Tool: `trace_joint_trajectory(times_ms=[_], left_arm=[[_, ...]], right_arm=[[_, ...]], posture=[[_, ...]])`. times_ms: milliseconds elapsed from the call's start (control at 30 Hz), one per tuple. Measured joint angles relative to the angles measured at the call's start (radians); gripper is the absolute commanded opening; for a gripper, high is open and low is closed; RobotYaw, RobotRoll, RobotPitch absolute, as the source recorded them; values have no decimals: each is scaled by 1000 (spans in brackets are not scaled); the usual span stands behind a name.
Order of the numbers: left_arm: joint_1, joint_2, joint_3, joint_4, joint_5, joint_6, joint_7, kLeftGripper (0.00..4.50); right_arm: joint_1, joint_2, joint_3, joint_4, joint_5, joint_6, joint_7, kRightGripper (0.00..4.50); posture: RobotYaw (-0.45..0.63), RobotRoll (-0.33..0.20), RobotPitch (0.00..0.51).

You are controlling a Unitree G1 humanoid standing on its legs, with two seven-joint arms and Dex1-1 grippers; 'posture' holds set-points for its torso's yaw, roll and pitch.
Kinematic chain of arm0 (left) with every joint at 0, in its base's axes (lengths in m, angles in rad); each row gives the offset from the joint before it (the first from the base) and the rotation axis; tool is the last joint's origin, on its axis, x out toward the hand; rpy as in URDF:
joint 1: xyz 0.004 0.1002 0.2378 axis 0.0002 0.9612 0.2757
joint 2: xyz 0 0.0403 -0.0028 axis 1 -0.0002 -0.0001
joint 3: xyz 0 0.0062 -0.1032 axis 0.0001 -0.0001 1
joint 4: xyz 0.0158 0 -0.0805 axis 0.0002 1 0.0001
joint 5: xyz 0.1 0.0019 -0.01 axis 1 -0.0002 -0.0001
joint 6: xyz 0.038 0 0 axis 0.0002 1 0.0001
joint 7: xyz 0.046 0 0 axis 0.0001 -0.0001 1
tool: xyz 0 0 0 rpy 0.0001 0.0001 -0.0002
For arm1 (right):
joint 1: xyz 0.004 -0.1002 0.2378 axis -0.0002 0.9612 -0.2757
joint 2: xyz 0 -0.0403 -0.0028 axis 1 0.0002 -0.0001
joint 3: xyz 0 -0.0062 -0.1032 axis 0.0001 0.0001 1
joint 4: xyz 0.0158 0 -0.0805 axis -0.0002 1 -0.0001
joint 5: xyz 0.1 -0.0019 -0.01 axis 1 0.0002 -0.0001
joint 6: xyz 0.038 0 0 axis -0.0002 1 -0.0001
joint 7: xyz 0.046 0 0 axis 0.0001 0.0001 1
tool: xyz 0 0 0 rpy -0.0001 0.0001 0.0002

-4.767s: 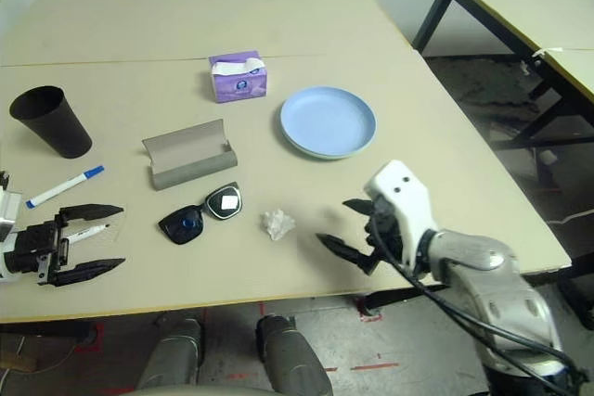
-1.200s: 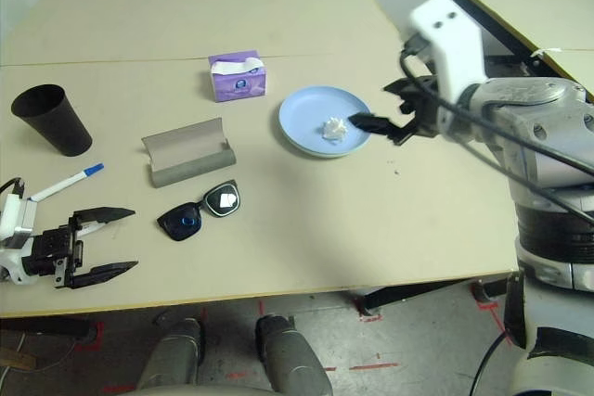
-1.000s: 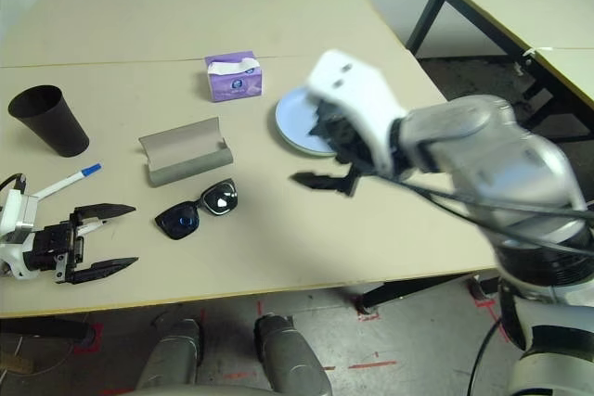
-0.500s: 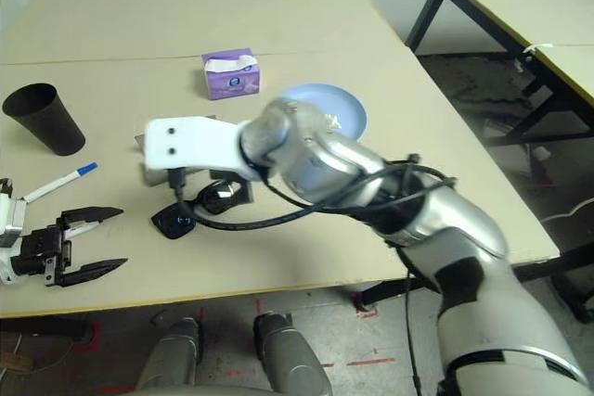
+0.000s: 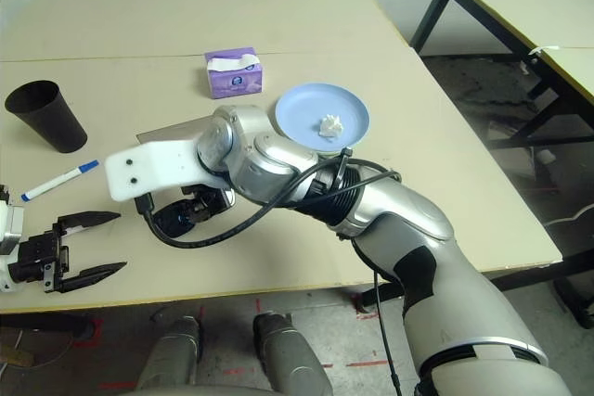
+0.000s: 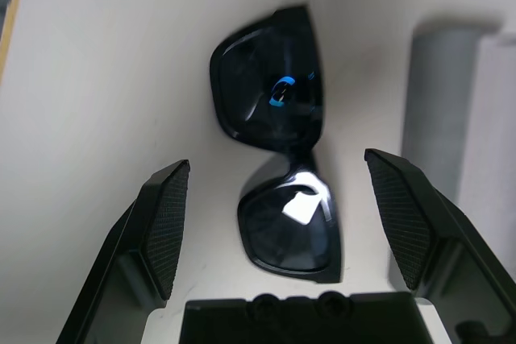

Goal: Organize and tidy the items on the table.

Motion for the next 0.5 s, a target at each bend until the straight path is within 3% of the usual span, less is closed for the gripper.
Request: trace_joint_trajectory(times_ms=[500], left_arm=[[26, -11, -1, -11, 0, -8, 7, 4500]], right_arm=[[35, 132, -11, 163, -91, -93, -26, 4428]], posture=[[25, 0, 183]])
